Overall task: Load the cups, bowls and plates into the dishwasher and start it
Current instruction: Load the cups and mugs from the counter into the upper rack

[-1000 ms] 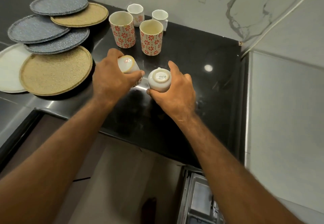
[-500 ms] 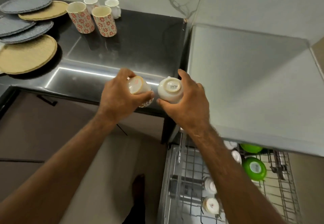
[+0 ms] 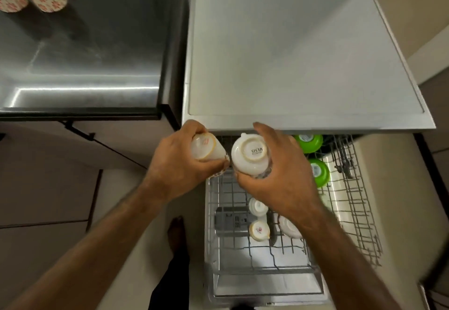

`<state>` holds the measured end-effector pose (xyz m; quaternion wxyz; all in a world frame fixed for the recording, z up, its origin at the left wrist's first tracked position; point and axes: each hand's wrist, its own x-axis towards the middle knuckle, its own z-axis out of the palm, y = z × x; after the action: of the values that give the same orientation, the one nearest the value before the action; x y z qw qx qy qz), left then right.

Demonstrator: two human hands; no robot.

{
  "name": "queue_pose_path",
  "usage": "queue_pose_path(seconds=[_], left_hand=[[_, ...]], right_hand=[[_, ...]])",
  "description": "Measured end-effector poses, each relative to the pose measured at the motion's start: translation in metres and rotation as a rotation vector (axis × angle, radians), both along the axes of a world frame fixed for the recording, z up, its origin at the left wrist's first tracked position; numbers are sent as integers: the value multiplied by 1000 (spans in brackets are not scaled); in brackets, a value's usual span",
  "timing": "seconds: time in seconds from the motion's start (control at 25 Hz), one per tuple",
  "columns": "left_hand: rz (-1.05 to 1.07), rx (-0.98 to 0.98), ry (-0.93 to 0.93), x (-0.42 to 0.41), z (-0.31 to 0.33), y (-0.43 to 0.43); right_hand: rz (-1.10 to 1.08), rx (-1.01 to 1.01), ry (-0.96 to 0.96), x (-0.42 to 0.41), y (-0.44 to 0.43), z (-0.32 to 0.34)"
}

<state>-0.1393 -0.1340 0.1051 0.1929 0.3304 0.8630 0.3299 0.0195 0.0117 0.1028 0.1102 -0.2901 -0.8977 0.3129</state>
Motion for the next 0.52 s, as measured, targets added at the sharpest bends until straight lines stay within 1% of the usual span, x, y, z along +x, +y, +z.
queue_pose_path(seconds=[0.12,0.24,0.44,0.52], left_hand=[[-63,-52,-5,14,-40,15],[-106,-91,-17,20,-78,29],[-125,-193,-13,16,-151,63],[-113,-168,-2,10,-176,76]], right_hand=[[-68,-51,-12,34,0,-46],[-115,-81,-77,53,-1,-97],[-198,-134,-180,43,16,-175],[-245,-135,-202,32,27,-197]])
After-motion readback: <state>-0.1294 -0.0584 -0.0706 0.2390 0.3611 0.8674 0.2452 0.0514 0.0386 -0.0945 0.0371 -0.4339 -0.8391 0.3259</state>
